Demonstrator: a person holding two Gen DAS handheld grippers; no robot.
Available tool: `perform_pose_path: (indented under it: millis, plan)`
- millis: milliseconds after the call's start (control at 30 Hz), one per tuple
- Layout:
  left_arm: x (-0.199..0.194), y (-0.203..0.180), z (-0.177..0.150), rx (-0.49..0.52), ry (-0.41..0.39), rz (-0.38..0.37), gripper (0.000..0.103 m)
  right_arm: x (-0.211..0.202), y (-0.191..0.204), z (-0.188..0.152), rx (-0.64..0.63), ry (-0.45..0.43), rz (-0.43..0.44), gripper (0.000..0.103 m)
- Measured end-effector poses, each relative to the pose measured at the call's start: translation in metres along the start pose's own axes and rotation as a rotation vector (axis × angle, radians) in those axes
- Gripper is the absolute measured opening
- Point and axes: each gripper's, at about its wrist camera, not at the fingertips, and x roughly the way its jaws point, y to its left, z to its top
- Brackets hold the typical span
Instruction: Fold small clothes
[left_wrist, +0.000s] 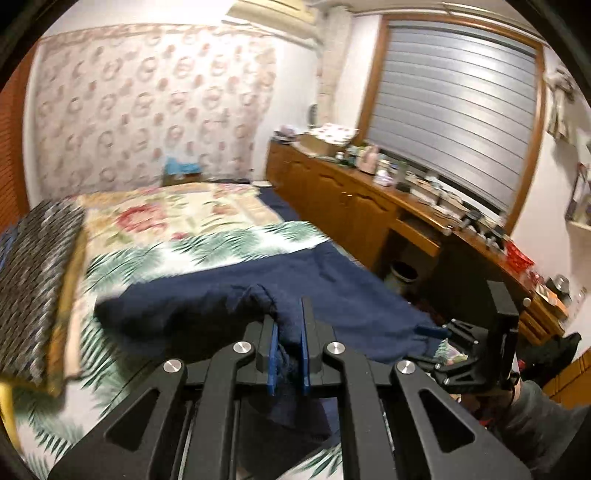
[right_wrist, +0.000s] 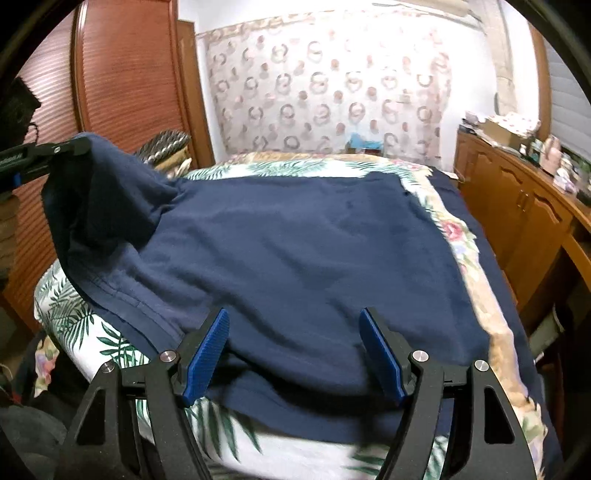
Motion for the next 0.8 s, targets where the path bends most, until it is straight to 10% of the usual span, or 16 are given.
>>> perform_pose_path:
  millis: [800]
  plan:
    - [0.110,-0.123,0.048,0.182,0.144,-0.185,0.011,-0.025,-0.019,-0.023,0.119,-0.029,-0.089,0.075]
